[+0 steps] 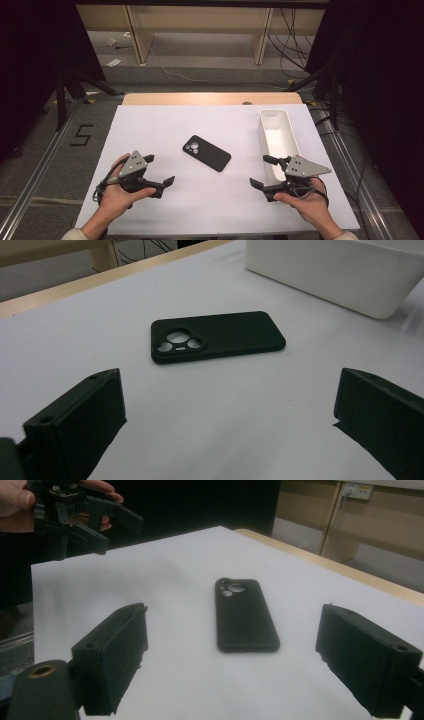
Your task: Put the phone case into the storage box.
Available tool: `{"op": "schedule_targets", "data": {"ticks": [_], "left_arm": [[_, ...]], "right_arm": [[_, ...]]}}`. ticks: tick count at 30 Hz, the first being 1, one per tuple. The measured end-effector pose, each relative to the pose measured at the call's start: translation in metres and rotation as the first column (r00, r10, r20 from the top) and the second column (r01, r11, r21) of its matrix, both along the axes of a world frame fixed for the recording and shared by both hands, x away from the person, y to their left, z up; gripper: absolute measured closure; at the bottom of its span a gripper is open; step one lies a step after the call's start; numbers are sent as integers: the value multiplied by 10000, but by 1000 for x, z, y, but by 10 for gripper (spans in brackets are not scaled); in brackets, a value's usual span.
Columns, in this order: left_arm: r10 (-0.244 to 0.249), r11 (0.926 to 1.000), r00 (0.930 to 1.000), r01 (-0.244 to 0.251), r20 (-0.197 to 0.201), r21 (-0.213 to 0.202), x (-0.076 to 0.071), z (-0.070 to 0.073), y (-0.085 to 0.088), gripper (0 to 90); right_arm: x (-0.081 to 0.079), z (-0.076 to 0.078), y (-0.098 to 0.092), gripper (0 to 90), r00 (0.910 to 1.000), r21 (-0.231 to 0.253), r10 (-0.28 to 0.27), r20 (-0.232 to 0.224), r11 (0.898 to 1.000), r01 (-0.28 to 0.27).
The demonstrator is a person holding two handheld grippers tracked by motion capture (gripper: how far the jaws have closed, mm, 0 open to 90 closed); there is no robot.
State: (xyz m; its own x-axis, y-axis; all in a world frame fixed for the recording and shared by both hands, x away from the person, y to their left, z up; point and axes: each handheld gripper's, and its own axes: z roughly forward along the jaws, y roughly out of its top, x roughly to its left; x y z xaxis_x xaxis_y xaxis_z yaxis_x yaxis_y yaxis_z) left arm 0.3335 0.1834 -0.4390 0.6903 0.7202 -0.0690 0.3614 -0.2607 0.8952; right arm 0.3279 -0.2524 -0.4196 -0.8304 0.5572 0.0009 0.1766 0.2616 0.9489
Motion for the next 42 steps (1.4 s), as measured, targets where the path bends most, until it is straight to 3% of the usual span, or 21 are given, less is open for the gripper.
{"op": "schedule_targets", "data": {"ticks": [9, 13, 15, 16, 17, 18, 19, 22, 25, 27, 33, 37, 38, 42], "left_arm": [[15, 10000, 10000, -15, 39, 31, -1, 0, 0, 0], [19, 10000, 10000, -19, 25, 38, 0, 0, -1, 0], [1, 10000, 10000, -1, 36, 56, 0, 0, -1, 0], [1, 10000, 10000, -1, 36, 56, 0, 0, -1, 0], [-4, 10000, 10000, 4, 44, 53, 0, 0, -1, 0], [-14, 10000, 10000, 13, 54, 60, 0, 0, -1, 0], [-11, 10000, 10000, 11, 47, 34, 0, 0, -1, 0], [-14, 10000, 10000, 14, 26, 58, 0, 0, -2, 2], [-26, 10000, 10000, 26, 31, 63, 1, 0, -2, 3], [-30, 10000, 10000, 30, 24, 68, 1, 0, -3, 4], [13, 10000, 10000, -13, 35, 48, 1, 0, -2, 7], [13, 10000, 10000, -13, 40, 39, 1, 0, -1, 8], [11, 10000, 10000, -11, 27, 41, 1, 0, -1, 8], [30, 10000, 10000, -30, 17, 23, 2, -1, -2, 9]], "right_arm": [[0, 0, 9, 98, 9997, -138, 207, -121, 9997, -209], [0, 1, 13, 160, 9996, -176, 258, -106, 9995, -260], [2, 0, 20, 366, 9998, -519, -132, 171, 9986, 141], [2, 0, 20, 366, 9998, -519, -132, 171, 9986, 141], [5, 1, 24, 524, 9989, -575, -329, 341, 9977, 348], [6, 1, 26, 524, 9983, -598, -460, 346, 9971, 481], [9, 2, 28, 652, 9970, -708, -693, 345, 9949, 716], [15, 3, 34, 796, 9948, -687, -1015, 55, 9925, 1016], [25, 5, 42, 879, 9927, -777, -1187, -216, 9901, 1167], [27, 5, 45, 895, 9920, -796, -1229, -275, 9895, 1203], [55, 3, 77, 900, 9850, -1230, -1542, -775, 9819, 1440], [66, 0, 85, 900, 9812, -1379, -1715, -886, 9777, 1585], [74, -2, 90, 900, 9767, -1613, -1948, -905, 9706, 1786], [88, -9, 93, 900, 9669, -1863, -2296, -1113, 9605, 2067]]}}
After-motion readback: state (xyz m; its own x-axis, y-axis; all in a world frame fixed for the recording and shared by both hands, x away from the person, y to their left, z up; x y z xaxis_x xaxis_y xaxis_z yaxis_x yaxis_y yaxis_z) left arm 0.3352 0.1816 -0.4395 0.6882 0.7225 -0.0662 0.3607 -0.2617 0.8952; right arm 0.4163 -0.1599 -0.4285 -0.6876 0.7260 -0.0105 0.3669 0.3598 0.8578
